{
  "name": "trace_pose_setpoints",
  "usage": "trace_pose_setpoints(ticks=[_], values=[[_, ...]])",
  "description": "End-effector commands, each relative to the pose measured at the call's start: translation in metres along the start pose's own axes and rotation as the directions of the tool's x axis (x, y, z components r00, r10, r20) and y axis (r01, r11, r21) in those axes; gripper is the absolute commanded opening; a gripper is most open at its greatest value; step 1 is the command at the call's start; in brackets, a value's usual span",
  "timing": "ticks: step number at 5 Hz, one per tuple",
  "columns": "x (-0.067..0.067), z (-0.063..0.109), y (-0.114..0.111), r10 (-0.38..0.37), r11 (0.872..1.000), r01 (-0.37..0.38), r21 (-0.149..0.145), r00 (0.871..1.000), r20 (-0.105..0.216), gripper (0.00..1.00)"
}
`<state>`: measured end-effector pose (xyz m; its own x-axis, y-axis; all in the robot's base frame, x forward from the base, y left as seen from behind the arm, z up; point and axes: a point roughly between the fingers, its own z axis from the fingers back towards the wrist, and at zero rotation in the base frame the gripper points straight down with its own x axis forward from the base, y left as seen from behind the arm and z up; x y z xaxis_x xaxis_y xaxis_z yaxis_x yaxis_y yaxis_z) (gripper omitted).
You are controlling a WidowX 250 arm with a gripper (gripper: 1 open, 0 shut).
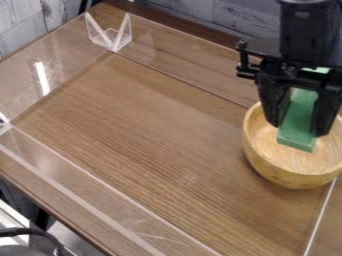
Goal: Put the green block in the brown bowl
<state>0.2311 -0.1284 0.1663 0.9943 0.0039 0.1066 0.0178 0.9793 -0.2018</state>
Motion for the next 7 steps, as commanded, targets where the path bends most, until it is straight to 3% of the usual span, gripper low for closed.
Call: trace_pose_setpoints(ticks=[1, 3, 7], values=[[0.0003, 0.0093, -0.0049, -0.018, 1.0, 0.019, -0.011, 0.998, 0.067, 0.0], [-0.0024, 0.0038, -0.0048, -0.023, 1.0, 0.023, 0.002, 0.993, 0.114, 0.0], [-0.0067, 0.0117, -0.0028, -0.033, 0.999, 0.029, 0.021, 0.98, 0.195, 0.0]])
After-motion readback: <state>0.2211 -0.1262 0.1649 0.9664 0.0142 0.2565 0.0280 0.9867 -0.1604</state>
